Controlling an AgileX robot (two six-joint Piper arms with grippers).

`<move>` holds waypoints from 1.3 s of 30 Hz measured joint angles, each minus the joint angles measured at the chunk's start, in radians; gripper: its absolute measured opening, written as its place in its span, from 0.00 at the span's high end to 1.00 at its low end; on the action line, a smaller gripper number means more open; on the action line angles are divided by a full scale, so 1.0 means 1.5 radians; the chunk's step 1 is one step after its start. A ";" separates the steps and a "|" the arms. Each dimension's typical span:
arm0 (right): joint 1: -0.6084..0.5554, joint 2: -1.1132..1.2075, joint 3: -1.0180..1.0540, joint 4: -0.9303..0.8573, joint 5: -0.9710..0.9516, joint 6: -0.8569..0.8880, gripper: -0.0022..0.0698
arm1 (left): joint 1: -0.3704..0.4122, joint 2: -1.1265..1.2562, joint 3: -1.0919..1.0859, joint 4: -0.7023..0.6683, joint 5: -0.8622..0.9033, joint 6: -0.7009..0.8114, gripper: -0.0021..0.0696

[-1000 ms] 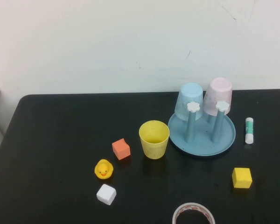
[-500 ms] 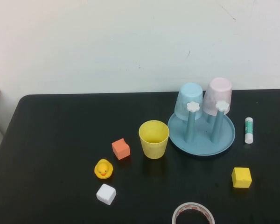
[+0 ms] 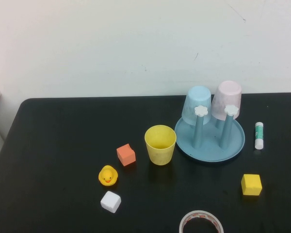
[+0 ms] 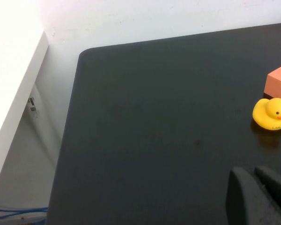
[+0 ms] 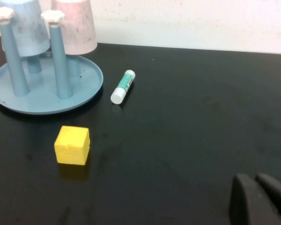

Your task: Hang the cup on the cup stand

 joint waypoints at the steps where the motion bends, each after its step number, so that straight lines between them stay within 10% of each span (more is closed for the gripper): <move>1: 0.000 0.000 0.000 -0.004 0.000 0.000 0.97 | 0.000 0.000 0.000 0.000 0.000 0.000 0.97; 15: 0.000 0.000 0.003 -0.028 -0.021 -0.006 0.97 | 0.000 0.000 0.001 0.002 -0.018 0.000 0.97; 31: 0.000 0.000 0.006 -0.016 -0.457 0.054 0.97 | 0.000 0.000 0.005 0.004 -0.522 0.000 0.97; 39: 0.000 0.000 -0.004 -0.011 -0.480 0.074 0.97 | 0.000 0.000 -0.025 -0.010 -0.579 0.000 0.97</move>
